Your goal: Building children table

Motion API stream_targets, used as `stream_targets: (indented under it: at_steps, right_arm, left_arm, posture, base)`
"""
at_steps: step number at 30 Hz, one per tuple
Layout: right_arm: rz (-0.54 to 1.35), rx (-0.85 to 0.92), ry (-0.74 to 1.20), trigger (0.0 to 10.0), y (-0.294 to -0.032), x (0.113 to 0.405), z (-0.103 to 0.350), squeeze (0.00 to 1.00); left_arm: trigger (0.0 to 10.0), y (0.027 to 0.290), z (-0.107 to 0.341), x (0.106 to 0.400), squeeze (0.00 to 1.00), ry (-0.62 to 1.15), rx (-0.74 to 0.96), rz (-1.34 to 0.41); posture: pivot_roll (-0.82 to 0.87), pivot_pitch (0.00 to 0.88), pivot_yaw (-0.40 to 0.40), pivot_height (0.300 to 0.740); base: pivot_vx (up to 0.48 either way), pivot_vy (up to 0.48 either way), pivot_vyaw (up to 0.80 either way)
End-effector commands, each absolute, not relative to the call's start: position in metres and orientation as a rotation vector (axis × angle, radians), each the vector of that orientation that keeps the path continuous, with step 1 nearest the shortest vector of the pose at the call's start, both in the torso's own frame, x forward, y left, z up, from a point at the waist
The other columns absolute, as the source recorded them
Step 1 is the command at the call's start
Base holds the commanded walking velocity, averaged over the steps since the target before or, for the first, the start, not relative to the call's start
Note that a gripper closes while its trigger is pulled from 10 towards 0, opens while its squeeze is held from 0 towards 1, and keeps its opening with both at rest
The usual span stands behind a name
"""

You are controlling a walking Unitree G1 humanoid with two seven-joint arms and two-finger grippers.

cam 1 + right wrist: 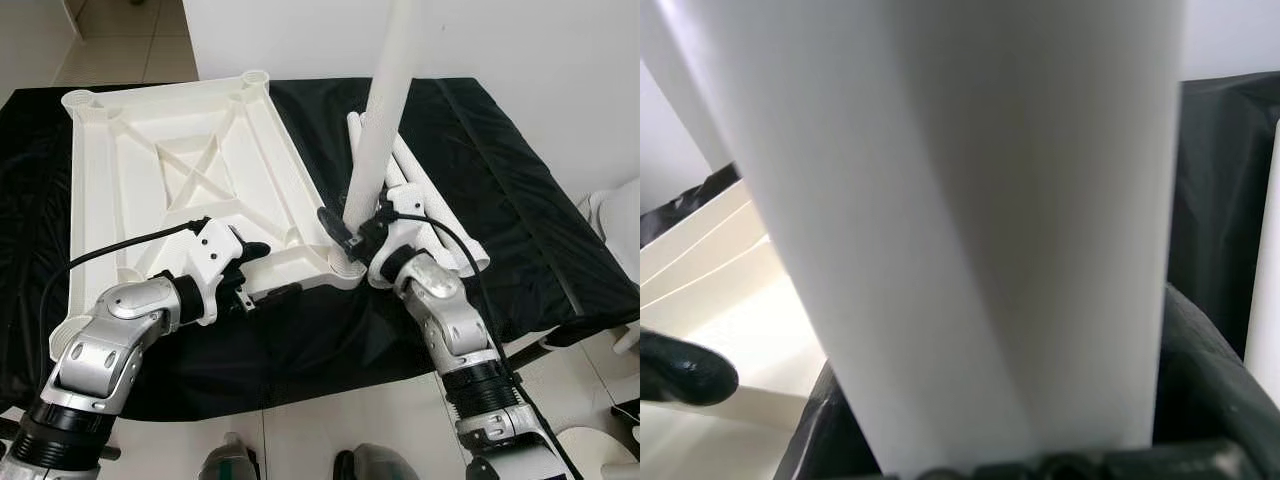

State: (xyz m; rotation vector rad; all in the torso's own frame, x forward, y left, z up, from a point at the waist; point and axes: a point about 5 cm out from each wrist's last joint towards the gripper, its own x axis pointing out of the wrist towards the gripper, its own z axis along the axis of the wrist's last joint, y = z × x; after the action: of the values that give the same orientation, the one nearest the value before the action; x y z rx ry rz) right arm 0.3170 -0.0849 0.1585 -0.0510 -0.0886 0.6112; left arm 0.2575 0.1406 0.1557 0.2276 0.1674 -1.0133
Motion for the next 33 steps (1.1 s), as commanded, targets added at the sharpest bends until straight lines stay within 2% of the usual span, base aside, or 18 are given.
stream_targets:
  at_steps: [1, 8, 13, 27, 33]
  right_arm:
    - [0.593, -0.095, -0.004, 10.0, -0.089, 0.32, 0.143, 0.0]
    - [0.617, -0.25, -0.089, 10.0, -0.087, 0.319, 0.147, 0.0]
    - [0.596, -0.215, -0.098, 10.0, -0.091, 0.316, 0.143, 0.0]
    - [0.345, 0.067, -0.066, 10.0, -0.118, 0.313, 0.123, 0.0]
    - [0.295, 0.071, -0.052, 10.0, -0.122, 0.314, 0.116, 0.0]
  left_arm:
    - [10.0, 0.143, 0.155, 0.258, 0.0, 0.175, 0.226, -0.971]
    - [10.0, 0.142, 0.154, 0.258, 0.0, 0.174, 0.221, -0.967]
    - [10.0, 0.142, 0.154, 0.258, 0.0, 0.173, 0.221, -0.965]
    - [10.0, 0.142, 0.154, 0.259, 0.0, 0.167, 0.222, -0.97]
    - [10.0, 0.14, 0.154, 0.259, 0.0, 0.167, 0.224, -0.975]
  posture:
    - [0.01, 0.038, -0.015, 0.74]
    - [0.02, 0.033, -0.02, 0.74]
    - [0.01, 0.028, -0.023, 0.74]
    - [0.0, 0.01, -0.021, 0.74]
    - [0.0, 0.005, -0.018, 0.74]
  base:
    - [0.0, 0.0, 0.0]
    - [0.0, 0.0, 0.0]
    - [0.0, 0.0, 0.0]
    - [0.0, 0.0, 0.0]
    - [0.0, 0.0, 0.0]
